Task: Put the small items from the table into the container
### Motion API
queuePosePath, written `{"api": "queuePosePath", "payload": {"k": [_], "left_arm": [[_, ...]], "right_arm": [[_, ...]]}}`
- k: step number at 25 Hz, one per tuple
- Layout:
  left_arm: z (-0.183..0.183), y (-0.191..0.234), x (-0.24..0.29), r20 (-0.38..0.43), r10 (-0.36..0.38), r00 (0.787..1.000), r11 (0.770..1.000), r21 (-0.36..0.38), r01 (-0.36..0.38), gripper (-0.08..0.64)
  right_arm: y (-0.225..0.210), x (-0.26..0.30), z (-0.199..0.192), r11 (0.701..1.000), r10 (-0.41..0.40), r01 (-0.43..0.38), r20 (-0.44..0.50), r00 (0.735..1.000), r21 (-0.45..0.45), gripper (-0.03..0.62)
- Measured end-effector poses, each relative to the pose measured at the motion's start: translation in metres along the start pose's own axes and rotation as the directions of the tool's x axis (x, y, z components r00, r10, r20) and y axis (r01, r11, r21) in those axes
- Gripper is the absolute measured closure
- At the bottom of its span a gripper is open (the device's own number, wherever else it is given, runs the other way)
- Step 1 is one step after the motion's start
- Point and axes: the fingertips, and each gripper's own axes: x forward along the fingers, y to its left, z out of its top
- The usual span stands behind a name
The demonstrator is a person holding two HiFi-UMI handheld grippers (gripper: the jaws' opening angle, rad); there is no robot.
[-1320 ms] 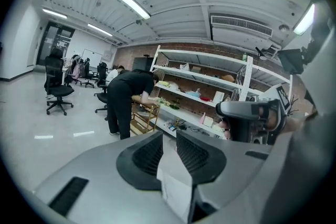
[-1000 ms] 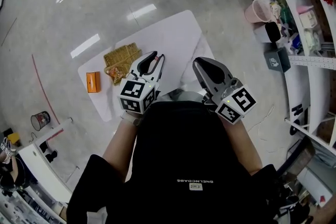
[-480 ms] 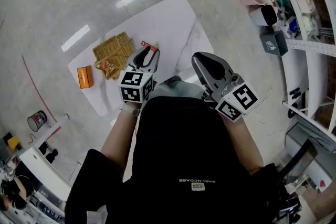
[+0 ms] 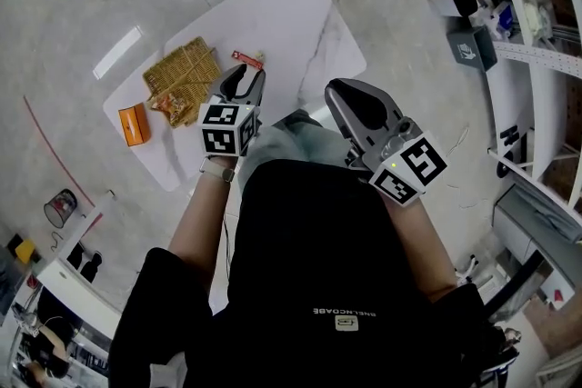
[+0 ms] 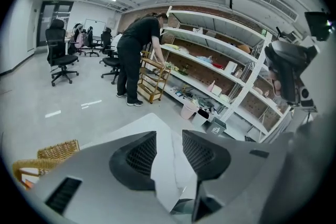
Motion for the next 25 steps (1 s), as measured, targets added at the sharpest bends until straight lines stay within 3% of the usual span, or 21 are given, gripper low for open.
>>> {"api": "queuePosePath", "payload": {"k": [6,25], "left_arm": [[-0.027,0.011,0.027,-0.045,-0.018,0.999,1.000,0.000,0.018,0.400],[-0.115,0.055,0.116,-0.211,0.034,0.977,0.999,0.007,-0.033,0.334]], "right_arm": [[-0.004,0.002,-0.017,1.000,-0.018,0.019,-0.029,0.999,0.021,0.578],[-0.025,0.017,-0.068,0.996,-0.043,0.052,-0.124,0.991,0.067,0.578]]}}
